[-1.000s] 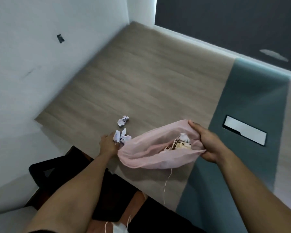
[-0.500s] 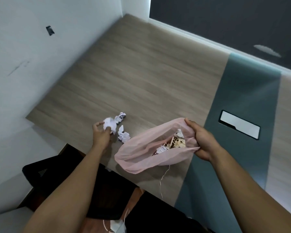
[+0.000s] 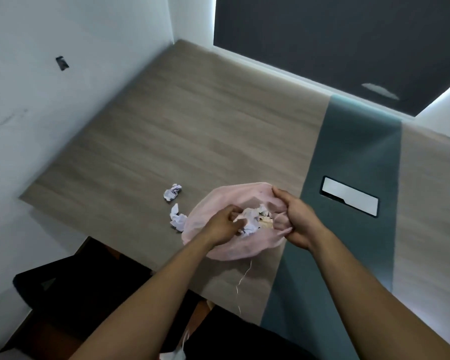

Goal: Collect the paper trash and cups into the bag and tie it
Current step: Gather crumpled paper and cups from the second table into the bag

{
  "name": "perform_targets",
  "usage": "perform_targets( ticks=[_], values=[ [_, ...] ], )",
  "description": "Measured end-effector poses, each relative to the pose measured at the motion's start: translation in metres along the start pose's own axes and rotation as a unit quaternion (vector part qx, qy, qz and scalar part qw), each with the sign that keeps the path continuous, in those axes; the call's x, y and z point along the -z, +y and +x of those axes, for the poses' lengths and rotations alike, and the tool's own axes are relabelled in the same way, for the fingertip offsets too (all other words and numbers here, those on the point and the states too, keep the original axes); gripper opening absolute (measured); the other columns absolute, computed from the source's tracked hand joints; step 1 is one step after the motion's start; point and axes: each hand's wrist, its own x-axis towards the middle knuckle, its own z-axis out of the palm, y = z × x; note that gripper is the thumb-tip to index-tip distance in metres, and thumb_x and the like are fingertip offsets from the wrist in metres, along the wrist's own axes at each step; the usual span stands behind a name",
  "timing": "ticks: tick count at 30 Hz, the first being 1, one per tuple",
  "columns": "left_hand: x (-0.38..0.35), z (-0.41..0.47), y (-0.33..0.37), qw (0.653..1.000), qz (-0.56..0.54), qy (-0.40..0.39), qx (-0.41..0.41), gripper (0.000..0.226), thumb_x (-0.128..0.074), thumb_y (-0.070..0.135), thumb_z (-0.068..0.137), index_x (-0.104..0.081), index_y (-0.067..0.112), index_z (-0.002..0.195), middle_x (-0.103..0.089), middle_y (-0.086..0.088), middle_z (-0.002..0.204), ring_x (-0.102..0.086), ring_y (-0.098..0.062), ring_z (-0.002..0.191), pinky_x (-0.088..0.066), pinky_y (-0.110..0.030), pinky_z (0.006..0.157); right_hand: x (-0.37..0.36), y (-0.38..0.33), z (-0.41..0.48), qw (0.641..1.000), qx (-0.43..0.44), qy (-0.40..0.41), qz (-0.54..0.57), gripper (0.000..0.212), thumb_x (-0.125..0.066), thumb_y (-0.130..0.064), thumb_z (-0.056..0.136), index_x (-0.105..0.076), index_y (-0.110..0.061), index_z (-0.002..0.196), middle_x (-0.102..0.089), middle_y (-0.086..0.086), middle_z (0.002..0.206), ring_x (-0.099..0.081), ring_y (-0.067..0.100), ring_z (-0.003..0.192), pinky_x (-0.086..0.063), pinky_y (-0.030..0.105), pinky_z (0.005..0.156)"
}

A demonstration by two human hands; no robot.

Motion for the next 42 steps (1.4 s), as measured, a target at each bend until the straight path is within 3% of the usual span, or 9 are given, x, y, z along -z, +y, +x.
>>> perform_targets(
  ticks=[4,10,13,17,21,26,31,38,42],
  values=[
    [-0.012,0.003,0.012,0.985,0.155,0.081,0.001,0.055,-0.065,0.041,0.105,-0.055,0.01,0.149,-0.067,-0.012,0.146,-0.063,-0.034,0.133,-0.049,-0.04,0.109,0.002,0.006,-0.003,1.0,-0.006,0.0,0.009,0.038,-0.074,-0.038,0.103,-0.078,-0.004,0.12,-0.069,0.012,0.09,-0.054,0.024,0.061,-0.042,0.027,0.048],
    [0.05,-0.023,0.045,0.986,0.063,-0.143,0.058,0.043,-0.055,0.043,0.11,-0.071,0.005,0.123,-0.08,-0.009,0.113,-0.076,-0.025,0.087,-0.063,-0.034,0.076,0.013,0.009,0.0,1.0,-0.004,-0.005,0.01,0.031,-0.078,-0.04,0.099,-0.087,-0.012,0.11,-0.076,0.019,0.108,-0.058,0.031,0.081,-0.046,0.038,0.073],
    [0.087,-0.015,0.035,0.999,-0.023,-0.009,0.025,0.037,-0.05,0.034,0.112,-0.076,0.011,0.103,-0.08,-0.004,0.084,-0.071,-0.017,0.062,-0.045,-0.024,0.05,0.015,0.007,-0.001,1.0,0.0,0.005,0.023,0.039,-0.08,-0.039,0.097,-0.084,-0.006,0.118,-0.074,0.025,0.121,-0.065,0.034,0.089,-0.049,0.048,0.095],
    [0.114,0.031,-0.037,0.974,-0.013,0.226,0.03,0.022,-0.059,0.021,0.099,-0.078,0.013,0.09,-0.072,-0.005,0.088,-0.07,-0.029,0.076,-0.056,-0.032,0.058,0.013,0.009,0.0,0.999,0.008,0.011,0.029,0.041,-0.077,-0.037,0.099,-0.081,-0.001,0.12,-0.077,0.024,0.114,-0.065,0.035,0.088,-0.05,0.051,0.099],
    [0.115,0.053,-0.117,0.964,0.169,0.198,0.05,0.045,-0.076,0.015,0.095,-0.068,0.01,0.139,-0.065,-0.018,0.135,-0.06,-0.028,0.125,-0.045,-0.031,0.11,0.008,0.01,-0.002,1.0,0.004,0.01,0.027,0.031,-0.071,-0.035,0.105,-0.087,-0.012,0.093,-0.082,0.018,0.094,-0.067,0.031,0.074,-0.053,0.038,0.073],
    [0.097,0.041,-0.181,0.946,0.272,0.148,0.098,0.054,-0.079,0.025,0.093,-0.061,0.01,0.141,-0.053,-0.023,0.12,-0.061,-0.043,0.112,-0.049,-0.039,0.094,0.0,0.008,-0.006,1.0,0.012,0.007,0.022,0.047,-0.064,-0.031,0.11,-0.088,-0.017,0.073,-0.082,0.015,0.086,-0.072,0.028,0.074,-0.053,0.043,0.081],
    [0.082,0.02,-0.15,0.974,0.059,0.215,0.034,0.03,-0.08,0.028,0.08,-0.072,0.011,0.103,-0.077,-0.013,0.098,-0.073,-0.026,0.093,-0.048,-0.032,0.078,-0.001,0.007,-0.003,1.0,0.004,0.022,0.016,0.044,-0.064,-0.031,0.11,-0.089,-0.012,0.08,-0.083,0.02,0.096,-0.07,0.034,0.086,-0.051,0.052,0.101],
    [0.107,-0.004,-0.008,0.886,-0.46,0.009,-0.06,0.04,-0.081,0.026,0.094,-0.068,0.018,0.131,-0.07,-0.01,0.128,-0.07,-0.015,0.102,-0.065,-0.027,0.083,-0.009,0.001,-0.004,0.998,0.027,0.065,-0.003,0.035,-0.071,-0.038,0.106,-0.088,-0.008,0.105,-0.082,0.023,0.115,-0.075,0.035,0.098,-0.054,0.055,0.11],
    [0.104,-0.018,0.025,0.906,-0.351,-0.236,0.016,0.038,-0.089,0.026,0.086,-0.075,0.022,0.12,-0.073,-0.01,0.12,-0.075,-0.017,0.1,-0.065,-0.029,0.084,-0.02,-0.006,-0.01,0.999,0.021,0.05,-0.006,0.051,-0.07,-0.043,0.106,-0.077,0.003,0.127,-0.08,0.016,0.093,-0.068,0.026,0.069,-0.055,0.036,0.063]
  ],
)
